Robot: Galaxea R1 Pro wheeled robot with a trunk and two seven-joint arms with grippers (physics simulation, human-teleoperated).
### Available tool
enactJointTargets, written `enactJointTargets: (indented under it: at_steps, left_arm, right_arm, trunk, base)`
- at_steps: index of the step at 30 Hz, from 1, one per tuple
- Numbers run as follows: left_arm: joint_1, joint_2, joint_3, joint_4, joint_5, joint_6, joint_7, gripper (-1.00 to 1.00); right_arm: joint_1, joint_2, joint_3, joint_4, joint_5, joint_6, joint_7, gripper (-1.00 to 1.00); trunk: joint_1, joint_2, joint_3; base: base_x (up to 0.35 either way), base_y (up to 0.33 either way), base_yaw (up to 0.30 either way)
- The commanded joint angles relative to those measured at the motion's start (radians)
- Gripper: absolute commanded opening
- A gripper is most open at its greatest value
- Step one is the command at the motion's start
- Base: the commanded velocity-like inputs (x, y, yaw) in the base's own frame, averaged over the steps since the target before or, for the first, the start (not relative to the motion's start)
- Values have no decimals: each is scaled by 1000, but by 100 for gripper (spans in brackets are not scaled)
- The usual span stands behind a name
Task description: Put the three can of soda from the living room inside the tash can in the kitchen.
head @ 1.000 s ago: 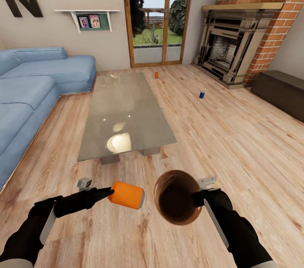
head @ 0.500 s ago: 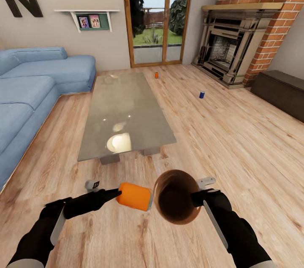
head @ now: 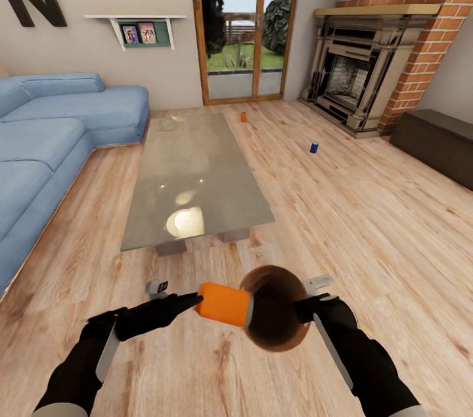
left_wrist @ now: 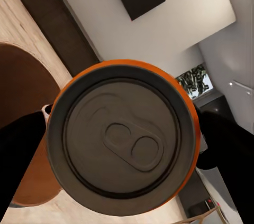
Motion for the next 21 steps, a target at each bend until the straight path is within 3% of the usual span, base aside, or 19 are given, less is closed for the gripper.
enactJointTargets:
  at_steps: [1, 5, 14, 21]
  left_arm:
    - [0, -2, 0, 0, 0, -1, 0, -100]
    - [0, -13, 0, 0, -3, -2, 2, -100]
    - [0, -20, -2, -1, -5, -3, 10, -100]
    - [0, -20, 2, 0, -4, -11, 131, -100]
  right_arm:
    - [-1, 0, 8, -1, -21, -2, 5, -100]
    - [0, 0, 35, -1, -21, -3, 4, -100]
    - [-1, 1, 40, -1, -21, -2, 3, -100]
    - [-1, 15, 40, -1, -19, -2, 3, -100]
  trunk:
    - [0, 0, 0]
    - [0, 0, 0]
    - [0, 0, 0]
    - [0, 0, 0]
  base:
    - [0, 0, 0]
    - [0, 0, 0]
    - [0, 0, 0]
    - [0, 0, 0]
